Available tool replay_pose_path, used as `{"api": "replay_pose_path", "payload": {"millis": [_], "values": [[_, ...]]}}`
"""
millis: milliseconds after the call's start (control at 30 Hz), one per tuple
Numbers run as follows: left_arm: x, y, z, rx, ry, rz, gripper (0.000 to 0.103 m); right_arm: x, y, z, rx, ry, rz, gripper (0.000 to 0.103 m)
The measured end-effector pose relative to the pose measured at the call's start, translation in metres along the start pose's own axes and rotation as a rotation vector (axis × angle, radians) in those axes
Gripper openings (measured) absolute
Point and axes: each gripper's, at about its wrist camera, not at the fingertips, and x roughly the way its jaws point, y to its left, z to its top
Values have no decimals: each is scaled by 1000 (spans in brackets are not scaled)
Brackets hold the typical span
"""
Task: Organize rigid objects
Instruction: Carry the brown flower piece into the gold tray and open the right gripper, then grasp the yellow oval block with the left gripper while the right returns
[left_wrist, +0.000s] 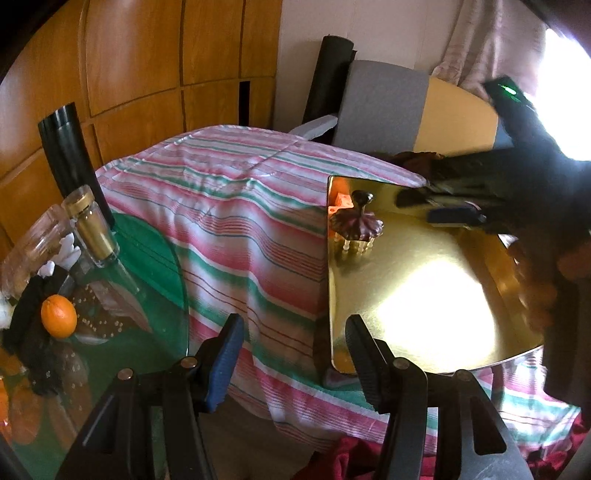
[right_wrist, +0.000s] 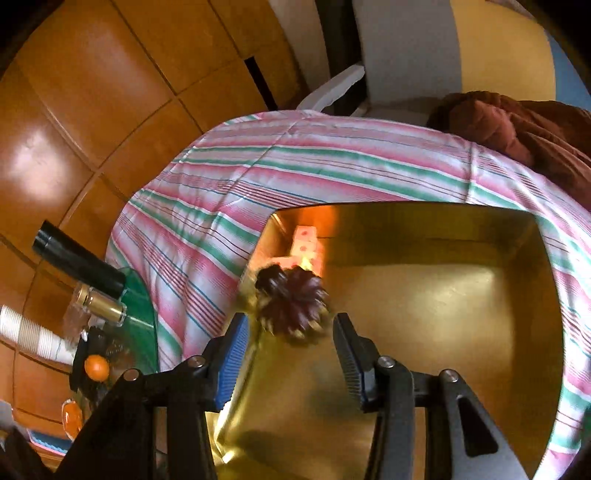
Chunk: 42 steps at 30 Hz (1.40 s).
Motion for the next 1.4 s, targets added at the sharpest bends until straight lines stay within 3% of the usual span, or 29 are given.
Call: {"api": "replay_pose_path", "payload": {"millis": [333,733,1067,1100,1200,1400], "values": [[-12,-19,0,62,-16,-16,58,-74,-45,-51,-49,-99,-87,48],[-22,-45,2,137,-30,-35,58,-152,-149,-100,95,-168,-276,48],[-23,-82,6,223,-30,-81,58,-237,-261,-140,343,-257,-458,48],[-23,-86,7,235,-33,-86,58,-246,-273,-145,374,-272,-470,50],[-23,-102,9,265,-32,-126,61,-267,-308,-161,480,-313,-476,68],[-28,-146,14,358,-27,-236,62,-285,-361,-200,666,-382,-481,69]]}}
